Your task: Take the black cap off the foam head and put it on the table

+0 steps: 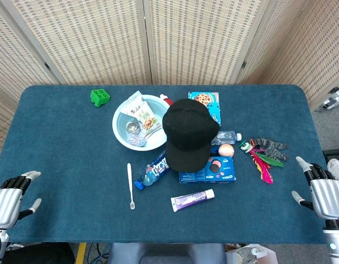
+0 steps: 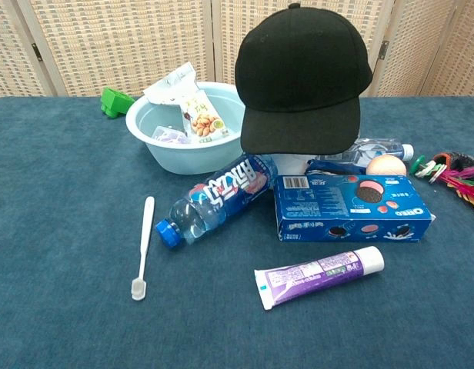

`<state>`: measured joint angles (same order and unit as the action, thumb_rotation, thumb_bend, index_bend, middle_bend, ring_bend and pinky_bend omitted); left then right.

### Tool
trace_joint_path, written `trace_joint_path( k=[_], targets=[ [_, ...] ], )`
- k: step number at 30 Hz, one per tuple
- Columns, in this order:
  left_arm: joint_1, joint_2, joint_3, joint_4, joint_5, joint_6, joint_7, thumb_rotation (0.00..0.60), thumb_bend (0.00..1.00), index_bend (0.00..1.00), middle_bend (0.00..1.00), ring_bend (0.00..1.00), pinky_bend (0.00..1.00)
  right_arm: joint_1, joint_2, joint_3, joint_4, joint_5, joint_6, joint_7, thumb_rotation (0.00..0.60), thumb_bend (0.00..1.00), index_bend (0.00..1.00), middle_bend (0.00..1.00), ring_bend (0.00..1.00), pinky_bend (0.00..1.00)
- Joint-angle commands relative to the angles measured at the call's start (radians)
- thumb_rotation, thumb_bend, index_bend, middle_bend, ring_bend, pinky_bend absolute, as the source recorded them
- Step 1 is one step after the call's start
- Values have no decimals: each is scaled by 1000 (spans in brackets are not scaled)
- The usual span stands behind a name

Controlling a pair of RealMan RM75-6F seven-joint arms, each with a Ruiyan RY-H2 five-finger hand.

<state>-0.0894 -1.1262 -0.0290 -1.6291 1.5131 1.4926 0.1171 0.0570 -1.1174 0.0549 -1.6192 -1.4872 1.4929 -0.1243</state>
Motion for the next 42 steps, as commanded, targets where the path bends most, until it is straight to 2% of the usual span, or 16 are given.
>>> trace_joint_path(
  k=[1, 13, 19, 23, 30, 35, 38, 42],
  targets=[
    [0, 0, 0, 0, 2, 1, -1, 600, 236, 238, 234, 259, 249, 0, 0, 0, 1, -1, -1, 1, 600, 188, 134, 252, 192, 339],
    [-28, -2, 3, 26, 61, -7, -60, 600, 236, 242, 233, 259, 249, -12, 16, 8, -8, -2, 27, -2, 600, 188, 134, 252, 192, 339],
    [-90, -15, -2, 46, 137, -36, -156, 600, 235, 247, 250, 304, 275, -13, 34, 16, -21, 6, 29, -13, 600, 188, 134, 252, 192, 339],
    [-152, -38, -10, 80, 199, -62, -223, 600, 236, 246, 351, 409, 395, -13, 41, 18, -25, 1, 34, -12, 600, 188, 134, 251, 192, 339],
    [-300, -121, -22, 181, 319, -118, -343, 600, 235, 246, 529, 602, 714, -22, 51, 16, -30, 9, 37, -12, 600, 189, 135, 243, 192, 339],
    [-406, -214, -32, 284, 379, -147, -408, 600, 236, 256, 721, 805, 984, -32, 54, 13, -31, 11, 46, -11, 600, 188, 134, 241, 192, 339],
    [-455, -263, -36, 330, 389, -171, -418, 600, 235, 271, 822, 915, 1000, -37, 55, 12, -30, 15, 48, -10, 600, 188, 135, 234, 193, 339],
    [-518, -361, -46, 419, 413, -151, -451, 600, 235, 255, 863, 952, 1000, -43, 58, 9, -30, 22, 47, -7, 600, 188, 134, 229, 192, 339]
  ],
)
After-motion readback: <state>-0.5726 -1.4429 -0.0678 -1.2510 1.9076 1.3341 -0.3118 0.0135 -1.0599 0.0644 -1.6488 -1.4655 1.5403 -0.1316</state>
